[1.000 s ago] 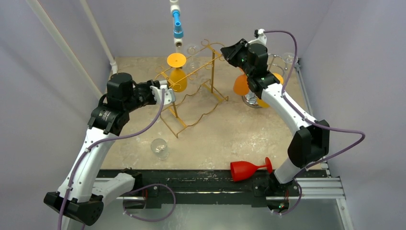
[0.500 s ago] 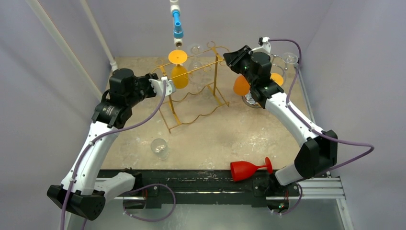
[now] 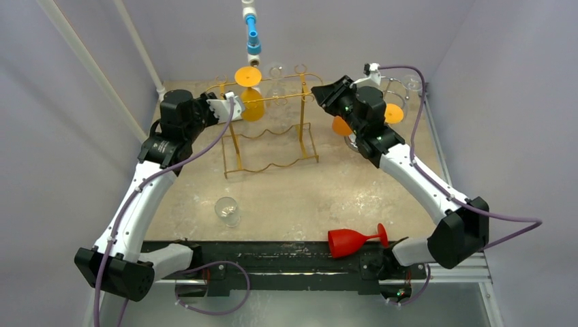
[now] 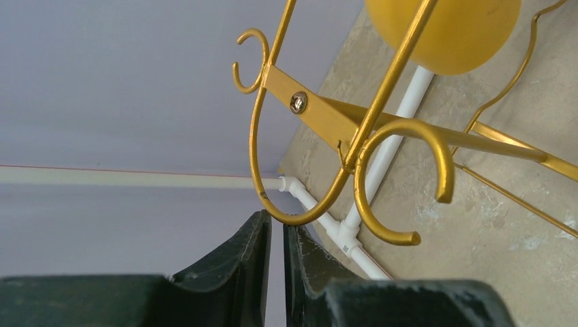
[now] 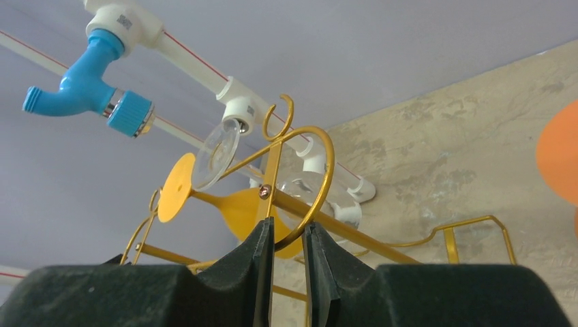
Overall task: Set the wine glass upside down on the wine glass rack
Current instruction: Adjust the wine rack at the center of the board.
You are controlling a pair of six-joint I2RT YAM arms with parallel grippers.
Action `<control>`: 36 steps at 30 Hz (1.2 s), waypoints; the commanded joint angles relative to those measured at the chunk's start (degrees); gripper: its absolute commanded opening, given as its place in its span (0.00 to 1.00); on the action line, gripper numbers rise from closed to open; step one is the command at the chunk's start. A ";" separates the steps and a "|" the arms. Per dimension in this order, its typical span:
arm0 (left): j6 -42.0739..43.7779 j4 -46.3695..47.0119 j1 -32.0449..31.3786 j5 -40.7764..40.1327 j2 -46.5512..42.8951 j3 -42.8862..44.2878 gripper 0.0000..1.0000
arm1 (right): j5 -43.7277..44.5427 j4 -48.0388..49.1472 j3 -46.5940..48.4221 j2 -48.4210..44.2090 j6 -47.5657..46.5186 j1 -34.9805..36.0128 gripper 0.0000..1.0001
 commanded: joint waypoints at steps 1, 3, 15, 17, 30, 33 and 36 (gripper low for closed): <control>-3.26 4.54 -1.92 6.96 1.63 1.77 0.13 | -13.67 0.36 -2.88 -2.23 1.06 5.52 0.26; -3.10 4.64 -1.92 6.93 1.76 1.53 0.14 | -13.38 0.62 -4.18 -3.33 1.30 5.67 0.26; -3.69 4.05 -1.92 6.65 2.26 2.55 0.21 | -13.02 -1.24 -4.65 -4.37 1.22 5.70 0.45; -4.26 3.20 -1.92 6.65 2.09 3.19 0.23 | -13.18 -1.91 -3.55 -4.12 0.44 5.62 0.50; -6.65 1.55 -1.94 3.94 -0.67 3.19 0.45 | -11.07 -7.12 -1.42 -7.48 -2.98 5.00 0.99; -7.50 2.06 -1.92 1.54 -0.85 3.20 0.64 | -11.36 -7.58 -1.42 -8.11 -3.28 5.00 0.99; -8.29 2.20 -1.83 1.13 -1.63 3.34 0.80 | -11.45 -8.41 -1.26 -9.03 -3.89 5.00 0.99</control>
